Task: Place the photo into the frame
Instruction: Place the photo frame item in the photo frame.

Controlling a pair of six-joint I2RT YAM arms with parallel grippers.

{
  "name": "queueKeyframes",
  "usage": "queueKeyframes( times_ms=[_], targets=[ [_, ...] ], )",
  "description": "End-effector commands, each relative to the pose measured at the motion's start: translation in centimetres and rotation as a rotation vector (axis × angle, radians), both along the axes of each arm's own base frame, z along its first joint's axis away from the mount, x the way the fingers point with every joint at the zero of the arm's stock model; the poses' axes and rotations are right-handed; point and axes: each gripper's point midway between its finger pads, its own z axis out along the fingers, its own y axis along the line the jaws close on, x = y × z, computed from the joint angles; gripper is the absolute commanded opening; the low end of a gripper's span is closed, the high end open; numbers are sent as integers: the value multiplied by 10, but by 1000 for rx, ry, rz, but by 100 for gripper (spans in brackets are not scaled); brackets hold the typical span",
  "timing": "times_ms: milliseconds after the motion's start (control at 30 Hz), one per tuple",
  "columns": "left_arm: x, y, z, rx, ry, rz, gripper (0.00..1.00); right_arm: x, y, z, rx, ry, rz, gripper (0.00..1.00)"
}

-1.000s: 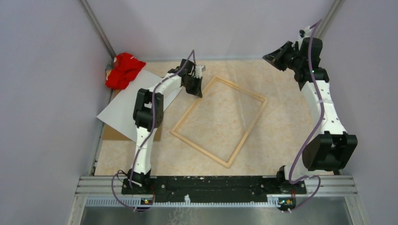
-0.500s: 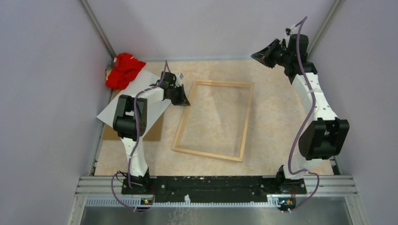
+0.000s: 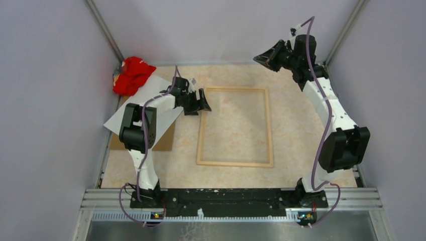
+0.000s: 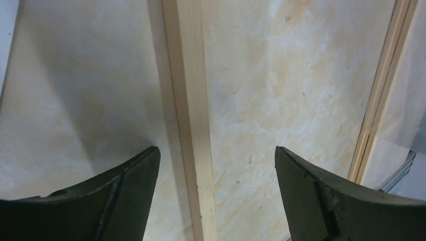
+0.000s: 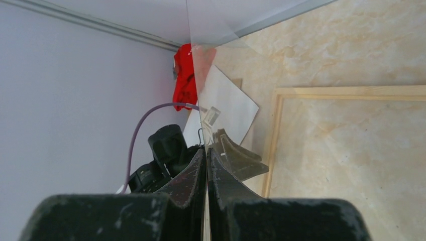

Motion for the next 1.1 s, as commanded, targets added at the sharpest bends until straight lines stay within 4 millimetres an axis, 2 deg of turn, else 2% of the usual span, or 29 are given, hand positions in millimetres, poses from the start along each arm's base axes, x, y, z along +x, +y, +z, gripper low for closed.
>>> queueKeyframes(
  times_ms=[0, 33, 167, 267, 367, 467, 567, 767, 933, 1067],
  targets=[
    [-11, 8, 28, -25, -37, -54, 95, -14, 13, 61, 64, -132, 14, 0],
    [-11, 10, 39, -49, -65, -70, 98, -18, 15, 67, 77, -142, 17, 0],
    [-5, 27, 81, -125, -195, -150, 99, -38, 24, 97, 152, -176, 18, 0],
    [2, 55, 108, -197, -216, -154, 99, -53, 30, 114, 223, -177, 19, 0],
    [11, 97, 119, -194, -251, -124, 99, -63, 30, 116, 327, -139, 7, 0],
    [11, 132, 121, -165, -283, -87, 99, -64, 30, 96, 384, -65, -8, 0],
    [4, 147, 119, -121, -323, -95, 99, -61, 23, 64, 436, 21, -52, 0],
    [-17, 142, 97, -115, -311, -150, 99, -51, 13, -15, 487, 198, -145, 0],
    [-28, 138, 77, -113, -278, -176, 99, -41, 1, -57, 437, 260, -216, 0],
    [-35, 129, 68, -103, -270, -215, 99, -45, -8, -94, 423, 309, -236, 0]
  ],
)
